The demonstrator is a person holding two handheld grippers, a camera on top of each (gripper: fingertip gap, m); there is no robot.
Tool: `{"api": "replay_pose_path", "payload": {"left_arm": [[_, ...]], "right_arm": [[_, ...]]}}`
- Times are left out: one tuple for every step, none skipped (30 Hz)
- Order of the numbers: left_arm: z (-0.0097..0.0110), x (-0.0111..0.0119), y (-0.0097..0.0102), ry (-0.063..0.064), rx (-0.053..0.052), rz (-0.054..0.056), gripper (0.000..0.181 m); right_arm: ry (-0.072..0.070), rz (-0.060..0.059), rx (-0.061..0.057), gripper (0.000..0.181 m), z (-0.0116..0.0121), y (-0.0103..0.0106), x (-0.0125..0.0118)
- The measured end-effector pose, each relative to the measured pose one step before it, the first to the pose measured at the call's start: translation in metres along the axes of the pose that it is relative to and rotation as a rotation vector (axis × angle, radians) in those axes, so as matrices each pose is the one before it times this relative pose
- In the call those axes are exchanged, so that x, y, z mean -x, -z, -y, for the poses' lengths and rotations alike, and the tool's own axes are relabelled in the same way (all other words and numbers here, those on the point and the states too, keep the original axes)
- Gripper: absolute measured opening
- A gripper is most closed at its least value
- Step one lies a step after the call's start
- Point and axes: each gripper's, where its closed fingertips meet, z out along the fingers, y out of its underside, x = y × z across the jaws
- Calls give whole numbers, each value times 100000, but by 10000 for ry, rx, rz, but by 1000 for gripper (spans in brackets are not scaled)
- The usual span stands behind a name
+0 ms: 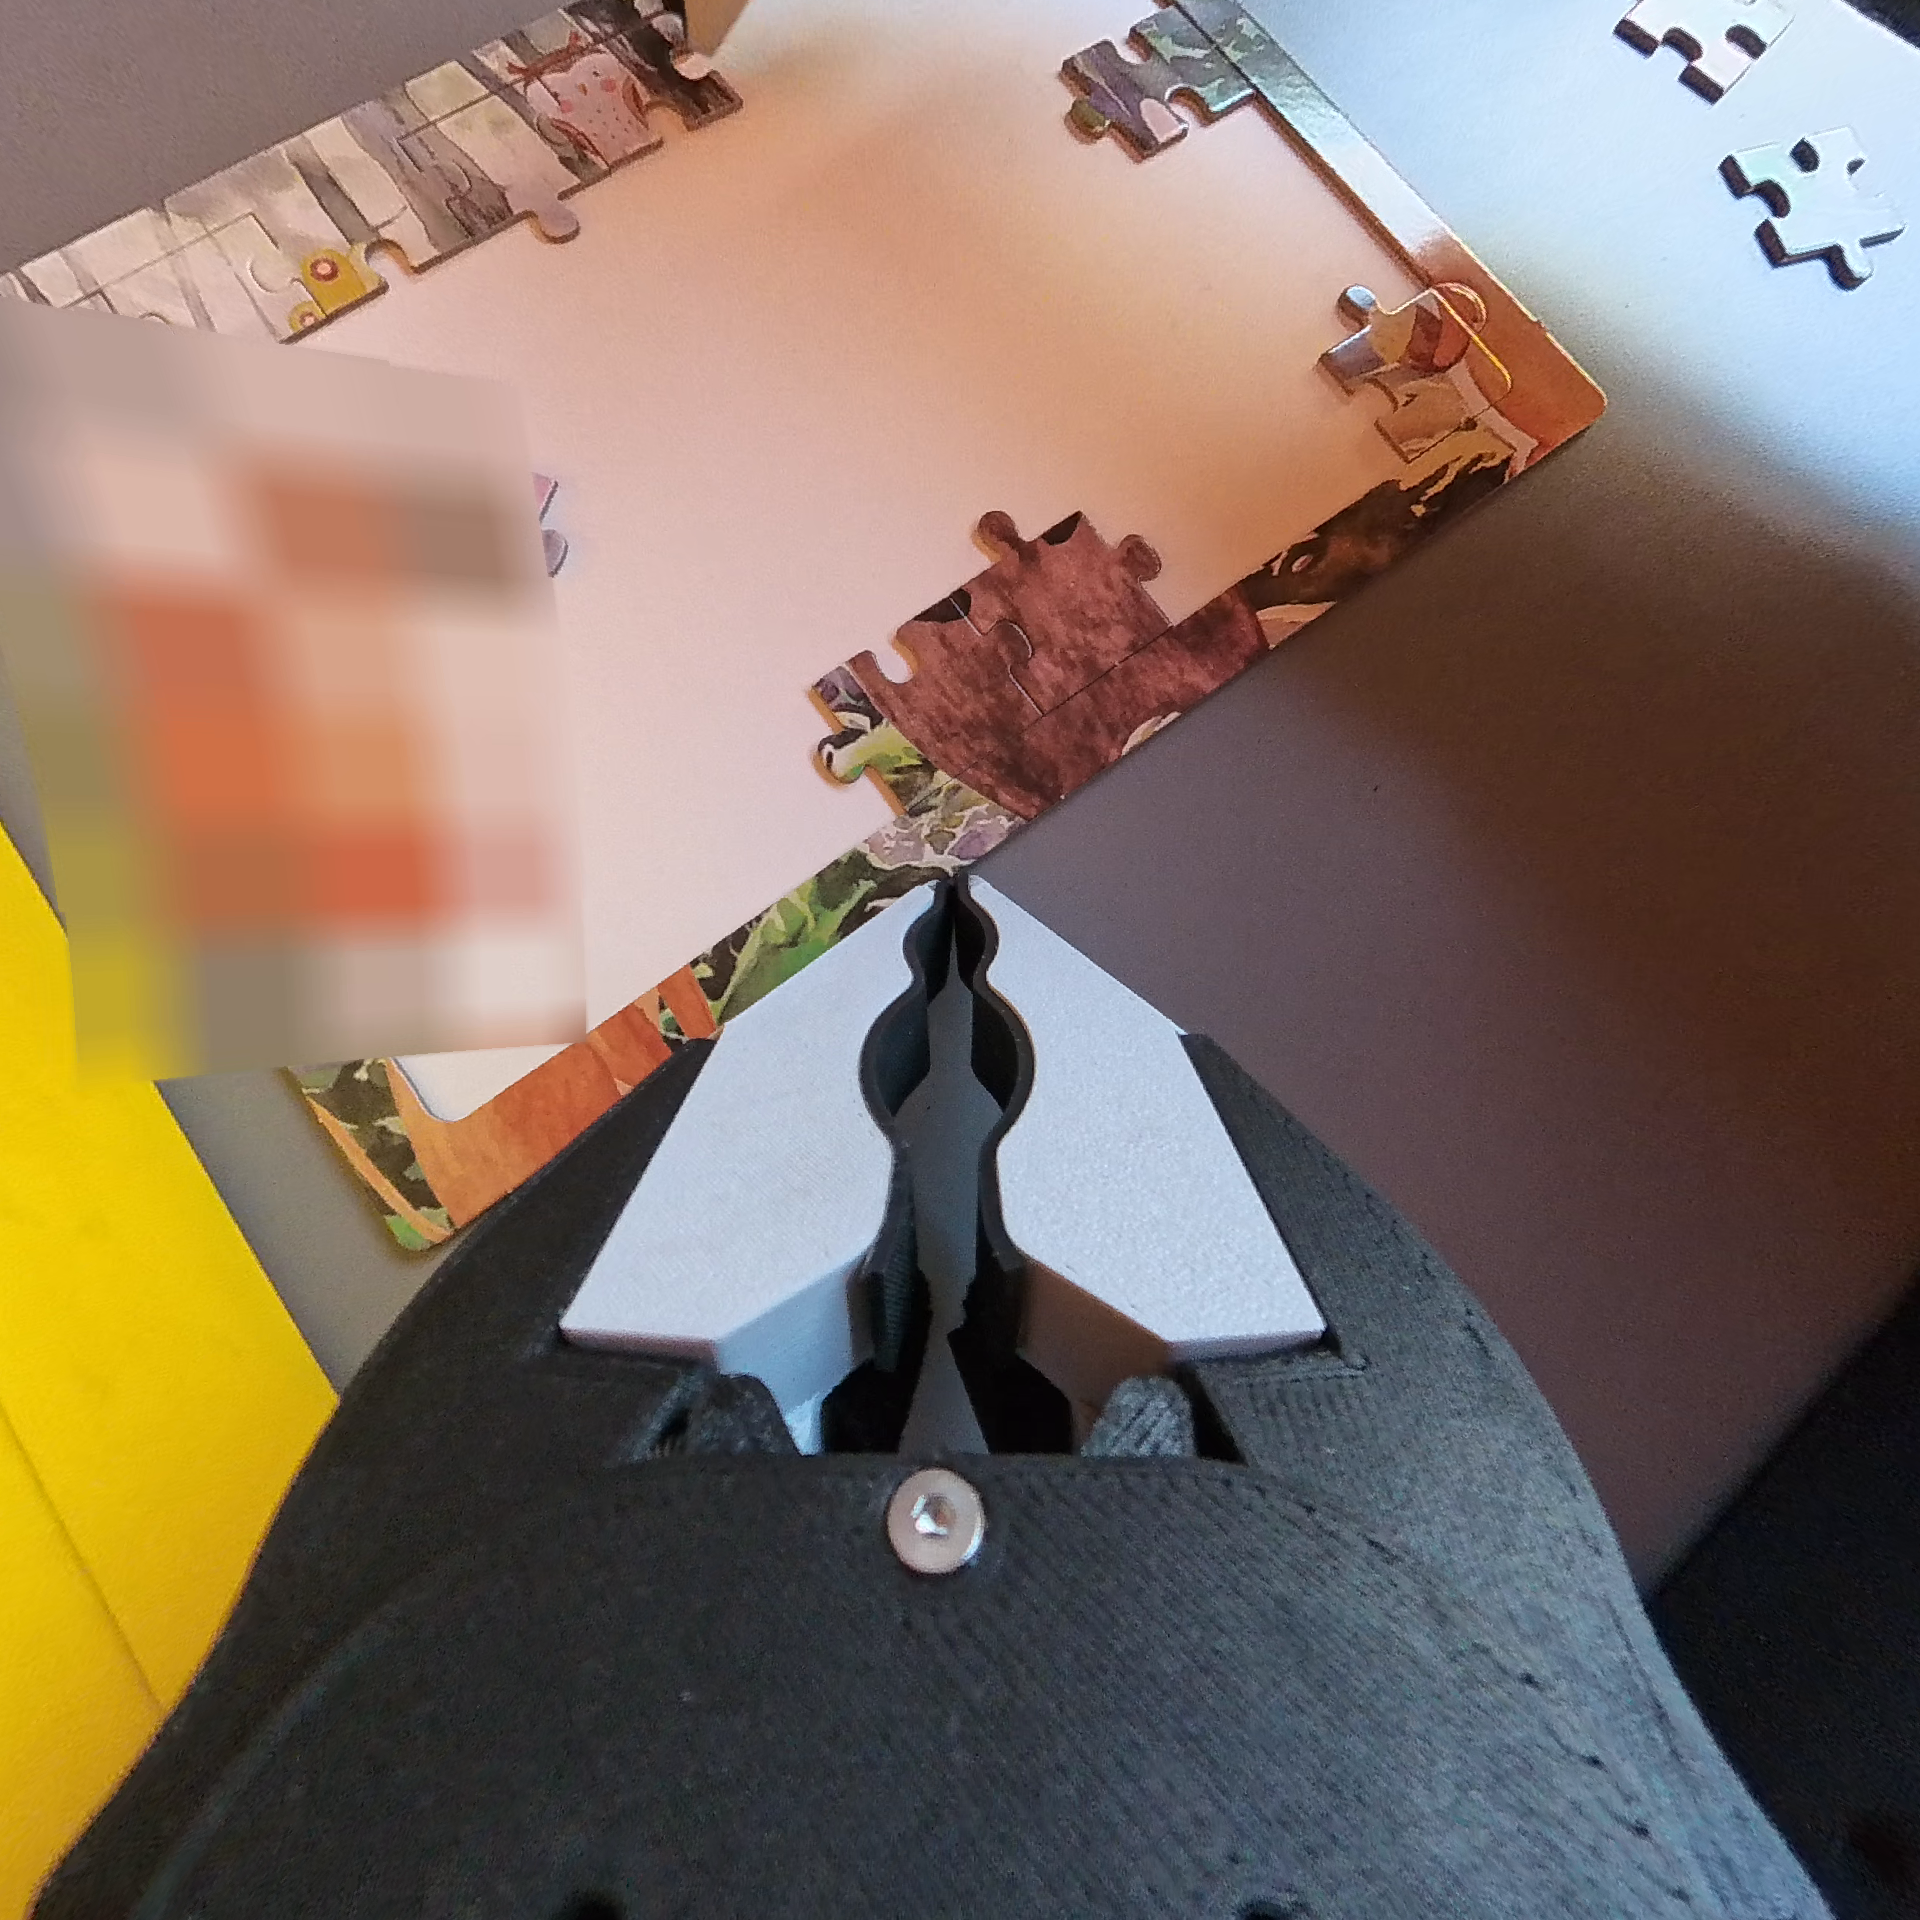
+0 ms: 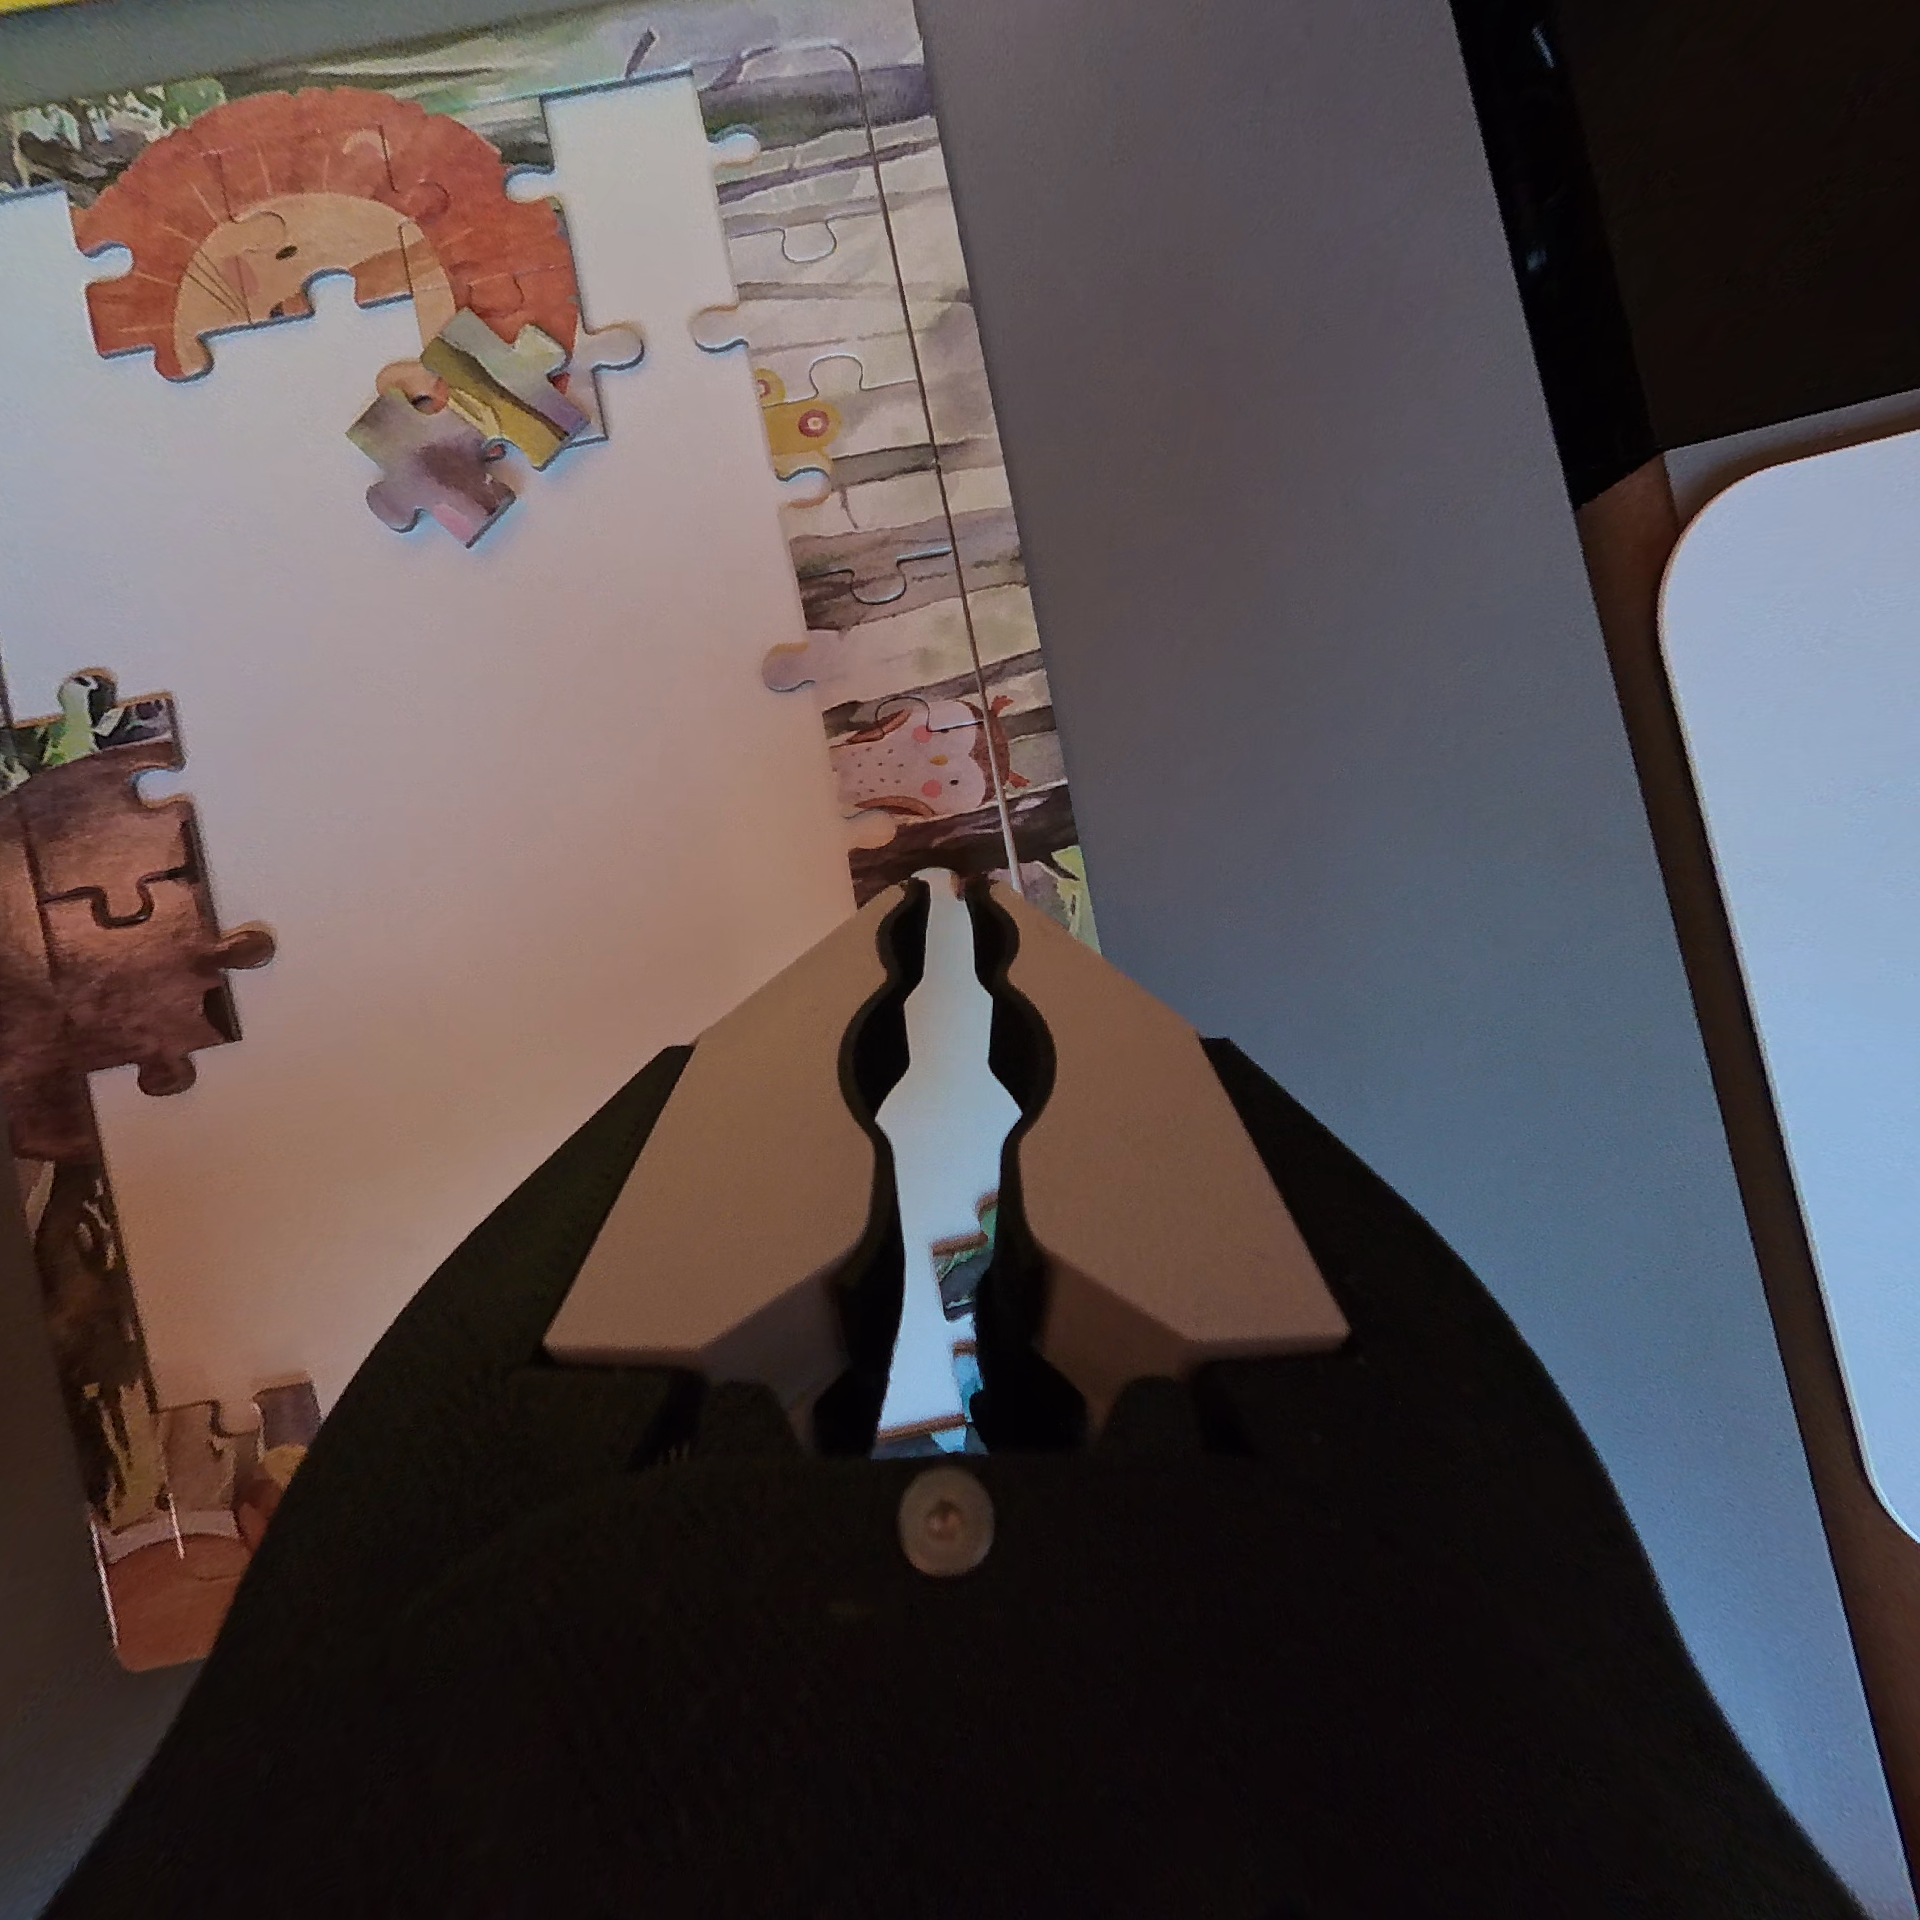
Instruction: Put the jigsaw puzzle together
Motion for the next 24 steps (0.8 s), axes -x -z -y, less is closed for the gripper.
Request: {"api": "replay_pose_path", "payload": {"left_arm": [[-73, -123, 36, 14, -4, -11, 0], [-32, -79, 27, 13, -2, -12, 0], [-2, -76, 26, 8, -3, -7, 0], [-65, -66, 72, 3, -3, -4, 0], [-70, -43, 133, 2, -3, -4, 0], [-6, -71, 56, 2, -1, 0, 0], [55, -76, -17, -2, -2, 3, 0], [35, -137, -18, -2, 2, 1, 0], [-22, -38, 154, -4, 3, -3, 0], [-49, -78, 91, 1, 8, -3, 0], [-34, -101, -58, 10, 20, 14, 0], [-86, -70, -16, -2, 31, 29, 0], [-68, -80, 105, -6, -13, 5, 0], [-8, -111, 137, 10, -63, -30, 0], [6, -91, 150, 40, -49, -52, 0], [14, -89, 171, 80, -37, -80, 0], [37, -147, 213, 115, -59, -129, 0], [17, -161, 231, 139, -62, -154, 0], [-12, -99, 258, 139, -45, -127, 0], [-25, 25, 248, 128, -55, -73, 0], [-61, 35, 212, 132, -17, -81, 0], [-75, -32, 169, 147, 17, -128, 0], [-54, -62, 108, 162, 7, -148, 0], [-35, -82, 58, 151, 5, -143, 0]], "right_arm": [[38, -21, -32, 8, 84, 73, 10], [32, -30, -19, 9, 58, 63, -7], [28, -20, -32, 9, 94, 66, -9], [9, -20, -43, 9, 106, 61, -11], [-2, -11, -42, 9, 105, 72, -3], [10, -26, -54, 10, 123, 77, 8], [21, -52, -82, 10, 165, 95, 7], [17, -49, -116, 10, 228, 126, 79], [-4, -62, -131, 11, 232, 207, 151], [-22, -101, -139, 12, 250, 358, 247], [24, -134, -162, 12, 244, 572, 386], [60, -166, -206, 12, 236, 812, 520], [5, -237, -258, 12, 249, 1070, 581], [-92, -250, -350, 12, 288, 1314, 716], [-180, -189, -433, 13, 313, 1490, 925], [-245, -157, -443, 14, 216, 1635, 1082], [-304, -138, -462, 15, 90, 1694, 1174], [-372, -128, -474, 16, -58, 1693, 1242], [-286, -194, -380, 18, -328, 1678, 1125], [-95, -350, -239, 20, -626, 1619, 830], [-34, -514, -216, 20, -777, 1508, 421], [-61, -593, -194, 22, -907, 1328, 96], [-66, -662, -101, 23, -1050, 1138, -262], [-111, -734, -92, 24, -1088, 898, -611]]}}
